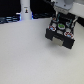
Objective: Open the kcup holder, insert the kcup into the holder, and close the kcup holder
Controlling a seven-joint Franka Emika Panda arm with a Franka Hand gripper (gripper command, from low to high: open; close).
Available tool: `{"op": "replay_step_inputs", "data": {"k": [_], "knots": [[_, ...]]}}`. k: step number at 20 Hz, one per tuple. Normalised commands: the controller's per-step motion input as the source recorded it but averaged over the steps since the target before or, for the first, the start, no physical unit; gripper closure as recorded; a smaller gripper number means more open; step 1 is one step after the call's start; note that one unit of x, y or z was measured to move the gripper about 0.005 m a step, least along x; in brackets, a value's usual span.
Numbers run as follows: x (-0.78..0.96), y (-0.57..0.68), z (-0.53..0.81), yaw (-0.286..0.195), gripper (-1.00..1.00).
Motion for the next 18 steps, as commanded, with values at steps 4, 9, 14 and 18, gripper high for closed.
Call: {"op": "replay_step_inputs", "data": {"k": [4, 9, 14, 18], "knots": [[0.34, -0.47, 0.33, 0.111, -1.00], [0.54, -0.46, 0.31, 0.052, -1.00], [0.69, -0.45, 0.26, 0.021, -1.00], [0.74, -0.43, 0.21, 0.010, -1.00]]}}
